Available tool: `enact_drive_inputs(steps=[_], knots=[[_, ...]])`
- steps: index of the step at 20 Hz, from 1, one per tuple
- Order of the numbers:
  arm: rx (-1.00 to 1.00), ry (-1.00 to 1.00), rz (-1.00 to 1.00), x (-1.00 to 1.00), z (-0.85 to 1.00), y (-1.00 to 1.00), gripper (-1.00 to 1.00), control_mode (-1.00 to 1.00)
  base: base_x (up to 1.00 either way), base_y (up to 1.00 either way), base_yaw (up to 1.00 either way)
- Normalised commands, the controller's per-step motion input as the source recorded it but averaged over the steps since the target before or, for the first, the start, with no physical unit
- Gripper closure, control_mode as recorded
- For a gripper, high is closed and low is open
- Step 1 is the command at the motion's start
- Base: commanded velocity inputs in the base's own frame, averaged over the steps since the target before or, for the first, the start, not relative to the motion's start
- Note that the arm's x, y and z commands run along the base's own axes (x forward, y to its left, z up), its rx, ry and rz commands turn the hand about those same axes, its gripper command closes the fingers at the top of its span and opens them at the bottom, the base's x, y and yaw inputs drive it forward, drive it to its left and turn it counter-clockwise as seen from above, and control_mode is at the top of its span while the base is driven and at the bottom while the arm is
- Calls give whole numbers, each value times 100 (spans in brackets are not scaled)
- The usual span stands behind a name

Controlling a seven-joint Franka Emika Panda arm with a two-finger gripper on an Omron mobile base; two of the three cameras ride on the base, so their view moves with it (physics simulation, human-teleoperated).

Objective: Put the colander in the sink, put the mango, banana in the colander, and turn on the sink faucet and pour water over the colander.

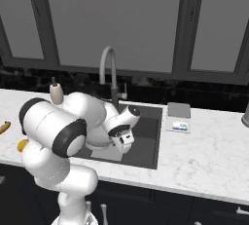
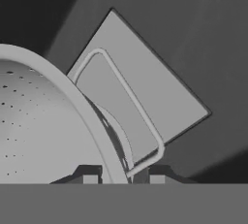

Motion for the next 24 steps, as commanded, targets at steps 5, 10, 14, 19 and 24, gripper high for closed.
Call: enact_drive_inputs(steps=[5,10,14,19,24], knots=[[0,9,0,52,-36,-2,100,-100,0,0,0],[0,10,0,49,-36,-2,100,-100,0,0,0],[0,6,0,29,-39,-11,100,-100,0,0,0],[0,0,0,19,-40,-6,100,-100,0,0,0],[0,0,0,12,-38,-2,100,-100,0,0,0]])
